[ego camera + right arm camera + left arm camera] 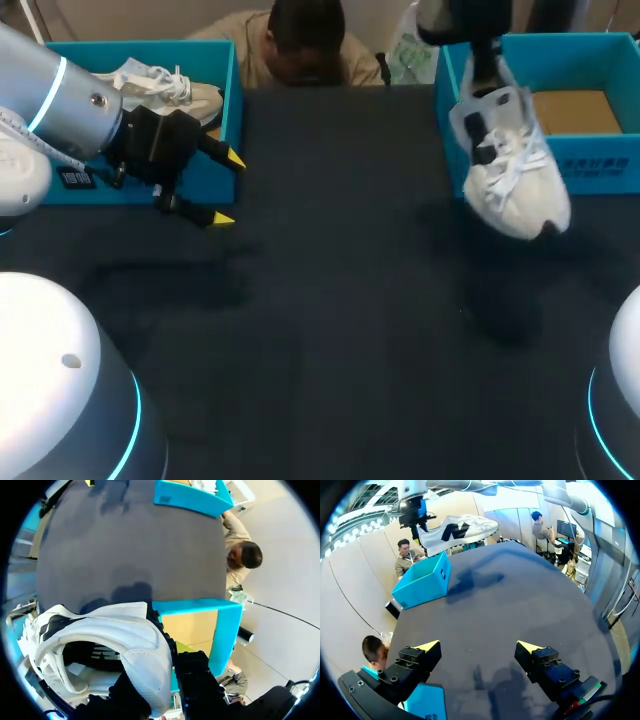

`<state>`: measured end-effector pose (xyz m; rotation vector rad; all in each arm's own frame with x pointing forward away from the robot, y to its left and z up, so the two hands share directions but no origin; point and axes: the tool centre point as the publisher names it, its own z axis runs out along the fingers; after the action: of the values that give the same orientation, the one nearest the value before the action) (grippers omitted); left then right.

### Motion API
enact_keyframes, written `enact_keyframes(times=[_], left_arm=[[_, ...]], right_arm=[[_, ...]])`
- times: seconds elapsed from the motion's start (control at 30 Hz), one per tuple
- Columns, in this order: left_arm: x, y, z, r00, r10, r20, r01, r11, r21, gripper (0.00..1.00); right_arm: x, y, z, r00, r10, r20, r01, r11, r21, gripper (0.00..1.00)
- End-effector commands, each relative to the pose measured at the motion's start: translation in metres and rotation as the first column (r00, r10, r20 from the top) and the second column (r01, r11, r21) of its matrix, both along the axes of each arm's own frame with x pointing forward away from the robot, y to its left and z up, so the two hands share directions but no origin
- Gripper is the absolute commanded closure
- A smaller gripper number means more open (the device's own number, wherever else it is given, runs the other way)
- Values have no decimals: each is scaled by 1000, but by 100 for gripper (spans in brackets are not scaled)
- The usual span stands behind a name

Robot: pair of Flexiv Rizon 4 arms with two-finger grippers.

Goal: Take the shoe out of the shoebox, open the shoe tongue, remove and reinsert the insole, then place the shoe into the shoebox

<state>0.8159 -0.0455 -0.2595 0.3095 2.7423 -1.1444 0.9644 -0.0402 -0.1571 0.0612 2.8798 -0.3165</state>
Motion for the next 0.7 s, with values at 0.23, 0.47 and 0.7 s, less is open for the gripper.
enact_keyframes(times=[0.23,0.47,0.7], left_arm=[[-1,0,0,1000,1,2,-1,1000,2,0],[-1,0,0,1000,1,2,-1,1000,2,0],[-1,0,0,1000,1,2,-1,1000,2,0]], right_arm=[[28,-59,4,1000,23,-20,-22,998,60,100],[39,-82,-1,999,-28,-19,30,997,74,100],[39,-82,-1,999,-28,-19,30,997,74,100]])
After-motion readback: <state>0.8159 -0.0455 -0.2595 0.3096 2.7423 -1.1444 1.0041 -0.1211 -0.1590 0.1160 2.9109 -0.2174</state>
